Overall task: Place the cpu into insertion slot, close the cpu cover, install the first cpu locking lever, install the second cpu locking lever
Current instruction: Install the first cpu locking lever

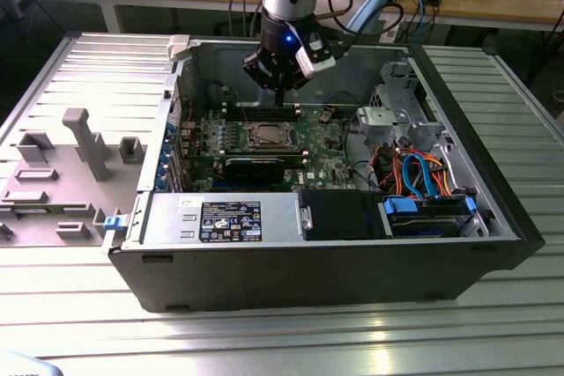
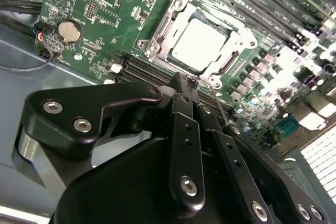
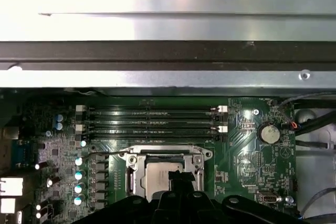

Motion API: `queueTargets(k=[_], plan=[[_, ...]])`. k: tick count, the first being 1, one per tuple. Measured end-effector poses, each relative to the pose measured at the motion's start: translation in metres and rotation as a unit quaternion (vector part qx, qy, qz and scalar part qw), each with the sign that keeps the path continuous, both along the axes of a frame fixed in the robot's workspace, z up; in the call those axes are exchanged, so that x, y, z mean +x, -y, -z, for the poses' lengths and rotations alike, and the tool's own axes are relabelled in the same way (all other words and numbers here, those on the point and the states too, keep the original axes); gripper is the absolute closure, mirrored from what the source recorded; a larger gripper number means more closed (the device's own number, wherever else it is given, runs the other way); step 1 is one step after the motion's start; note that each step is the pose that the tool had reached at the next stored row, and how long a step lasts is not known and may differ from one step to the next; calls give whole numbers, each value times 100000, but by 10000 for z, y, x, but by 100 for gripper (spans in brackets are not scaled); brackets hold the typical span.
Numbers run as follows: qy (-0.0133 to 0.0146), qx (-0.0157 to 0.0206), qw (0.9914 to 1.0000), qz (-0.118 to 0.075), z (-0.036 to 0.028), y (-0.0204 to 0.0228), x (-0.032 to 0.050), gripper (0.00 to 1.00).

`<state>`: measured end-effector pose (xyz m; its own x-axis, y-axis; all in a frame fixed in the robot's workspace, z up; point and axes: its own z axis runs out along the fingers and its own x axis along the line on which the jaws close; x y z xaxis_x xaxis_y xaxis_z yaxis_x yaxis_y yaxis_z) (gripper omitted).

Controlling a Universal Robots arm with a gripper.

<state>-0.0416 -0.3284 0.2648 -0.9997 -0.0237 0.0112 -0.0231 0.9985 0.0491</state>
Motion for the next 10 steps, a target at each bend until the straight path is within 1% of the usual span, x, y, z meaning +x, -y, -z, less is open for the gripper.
queueTargets(k=[2, 5, 6, 10], plan=[[0, -1091, 99993, -517, 0, 0, 0, 89], [-4, -2448, 99966, -891, 0, 0, 0, 89], [-7, -2610, 99962, -894, 0, 0, 0, 89], [-5, -2752, 99958, -895, 0, 0, 0, 89]])
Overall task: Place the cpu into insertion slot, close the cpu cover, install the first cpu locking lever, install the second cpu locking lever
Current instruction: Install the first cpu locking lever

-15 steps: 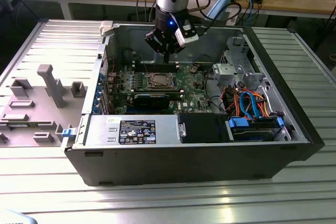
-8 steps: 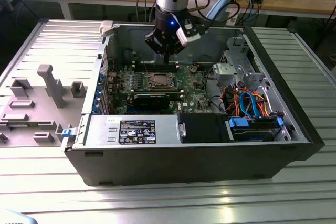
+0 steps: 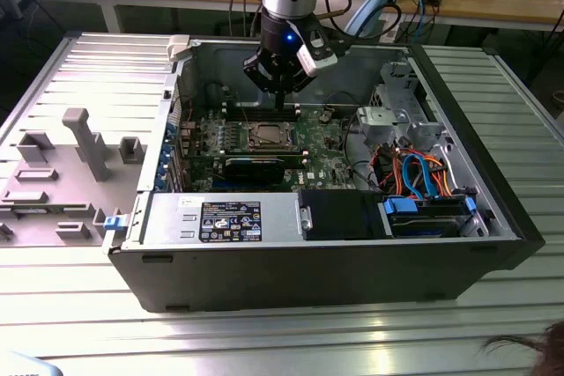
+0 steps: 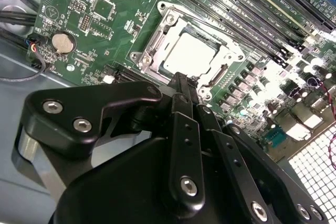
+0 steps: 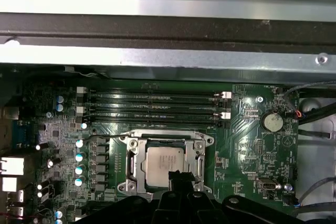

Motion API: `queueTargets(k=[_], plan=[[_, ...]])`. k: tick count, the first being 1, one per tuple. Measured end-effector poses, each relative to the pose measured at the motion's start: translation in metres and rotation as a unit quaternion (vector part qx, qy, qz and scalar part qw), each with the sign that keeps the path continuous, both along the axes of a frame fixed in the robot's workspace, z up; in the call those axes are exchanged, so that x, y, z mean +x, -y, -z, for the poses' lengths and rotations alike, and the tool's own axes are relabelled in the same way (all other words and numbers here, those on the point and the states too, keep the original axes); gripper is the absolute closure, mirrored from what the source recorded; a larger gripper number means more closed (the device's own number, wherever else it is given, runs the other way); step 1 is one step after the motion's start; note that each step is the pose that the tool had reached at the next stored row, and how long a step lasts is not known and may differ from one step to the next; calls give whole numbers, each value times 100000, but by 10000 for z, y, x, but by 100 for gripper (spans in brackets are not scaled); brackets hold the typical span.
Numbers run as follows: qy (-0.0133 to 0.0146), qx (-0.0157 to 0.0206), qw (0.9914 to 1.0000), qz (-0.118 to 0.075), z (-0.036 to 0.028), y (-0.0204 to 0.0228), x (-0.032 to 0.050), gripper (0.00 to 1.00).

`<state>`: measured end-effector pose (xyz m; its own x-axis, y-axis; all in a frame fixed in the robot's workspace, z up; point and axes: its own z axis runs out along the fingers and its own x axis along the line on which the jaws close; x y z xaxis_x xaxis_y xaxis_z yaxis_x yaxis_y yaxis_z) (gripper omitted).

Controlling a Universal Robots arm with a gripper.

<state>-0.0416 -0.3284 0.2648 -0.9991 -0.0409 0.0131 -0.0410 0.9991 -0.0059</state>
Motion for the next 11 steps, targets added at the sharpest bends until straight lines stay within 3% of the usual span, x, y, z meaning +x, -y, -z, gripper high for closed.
queueTargets(k=[11], plan=[[-3, -43, 100000, -1, 0, -1, -44, 89]])
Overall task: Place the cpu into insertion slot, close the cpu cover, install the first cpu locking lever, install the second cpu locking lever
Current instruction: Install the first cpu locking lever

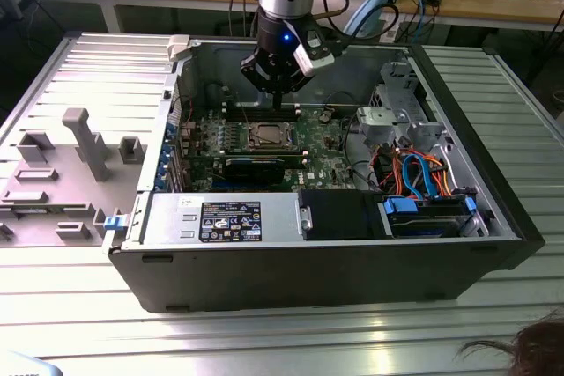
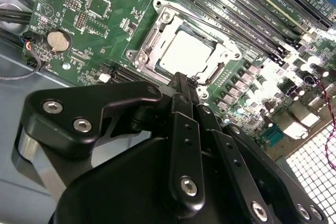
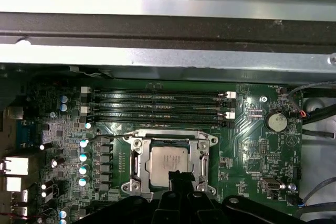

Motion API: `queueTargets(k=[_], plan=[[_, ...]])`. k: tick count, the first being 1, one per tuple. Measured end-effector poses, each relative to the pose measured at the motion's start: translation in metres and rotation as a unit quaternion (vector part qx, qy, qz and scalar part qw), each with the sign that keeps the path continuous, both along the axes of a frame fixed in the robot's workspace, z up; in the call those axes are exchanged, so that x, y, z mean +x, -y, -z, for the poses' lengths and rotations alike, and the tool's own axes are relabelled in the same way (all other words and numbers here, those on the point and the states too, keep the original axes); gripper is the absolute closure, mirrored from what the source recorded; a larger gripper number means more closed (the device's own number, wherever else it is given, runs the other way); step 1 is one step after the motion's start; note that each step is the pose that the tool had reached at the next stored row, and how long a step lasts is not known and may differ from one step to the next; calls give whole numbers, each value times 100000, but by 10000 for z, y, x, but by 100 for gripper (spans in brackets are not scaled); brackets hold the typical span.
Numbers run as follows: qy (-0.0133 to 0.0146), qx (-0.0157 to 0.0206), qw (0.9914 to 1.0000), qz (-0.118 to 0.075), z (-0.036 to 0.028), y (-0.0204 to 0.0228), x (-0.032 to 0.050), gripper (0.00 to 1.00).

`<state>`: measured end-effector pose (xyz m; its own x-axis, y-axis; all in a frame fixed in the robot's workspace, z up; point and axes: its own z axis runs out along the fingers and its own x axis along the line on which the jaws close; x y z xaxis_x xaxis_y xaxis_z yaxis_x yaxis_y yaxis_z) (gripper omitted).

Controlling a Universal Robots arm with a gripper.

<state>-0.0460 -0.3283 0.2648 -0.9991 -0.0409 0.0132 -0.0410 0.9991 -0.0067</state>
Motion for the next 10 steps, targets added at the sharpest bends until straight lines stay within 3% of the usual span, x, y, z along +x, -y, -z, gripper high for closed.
queueTargets(k=[10], plan=[[3, 1, 100000, -6, 1, 0, -27, 89]])
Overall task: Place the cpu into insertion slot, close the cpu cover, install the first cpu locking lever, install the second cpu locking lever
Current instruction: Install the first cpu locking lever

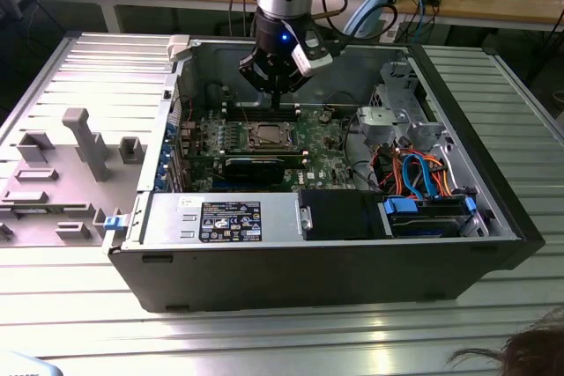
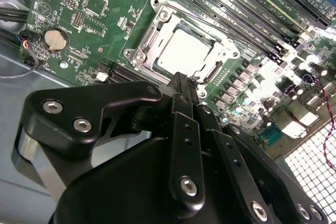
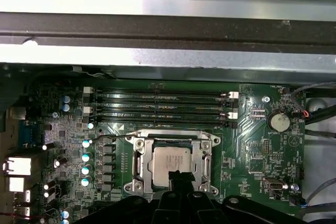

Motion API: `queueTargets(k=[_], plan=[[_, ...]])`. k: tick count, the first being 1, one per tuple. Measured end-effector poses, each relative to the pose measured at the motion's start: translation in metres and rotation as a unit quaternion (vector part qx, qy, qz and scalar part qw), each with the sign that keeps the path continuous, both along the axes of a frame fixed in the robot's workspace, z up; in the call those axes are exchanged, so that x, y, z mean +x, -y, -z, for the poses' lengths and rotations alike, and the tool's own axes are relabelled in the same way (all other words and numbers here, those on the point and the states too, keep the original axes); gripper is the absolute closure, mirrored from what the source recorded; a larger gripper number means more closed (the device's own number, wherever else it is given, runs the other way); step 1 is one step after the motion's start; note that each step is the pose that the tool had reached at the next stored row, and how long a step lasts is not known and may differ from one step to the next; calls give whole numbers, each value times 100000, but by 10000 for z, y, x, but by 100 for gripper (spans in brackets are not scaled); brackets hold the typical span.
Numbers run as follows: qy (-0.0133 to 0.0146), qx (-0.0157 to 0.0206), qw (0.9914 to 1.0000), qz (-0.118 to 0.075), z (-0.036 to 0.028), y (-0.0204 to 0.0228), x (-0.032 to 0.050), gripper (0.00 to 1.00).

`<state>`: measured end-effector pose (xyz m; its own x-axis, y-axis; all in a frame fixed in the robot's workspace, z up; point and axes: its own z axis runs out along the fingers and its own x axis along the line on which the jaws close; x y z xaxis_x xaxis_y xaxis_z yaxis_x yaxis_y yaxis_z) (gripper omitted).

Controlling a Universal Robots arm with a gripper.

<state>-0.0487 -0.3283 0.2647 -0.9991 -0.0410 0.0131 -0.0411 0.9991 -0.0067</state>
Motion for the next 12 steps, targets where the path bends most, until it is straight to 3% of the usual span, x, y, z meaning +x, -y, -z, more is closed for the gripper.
queueTargets(k=[12], plan=[[-2, -2, 100000, 4, 0, -4, -32, 89]])
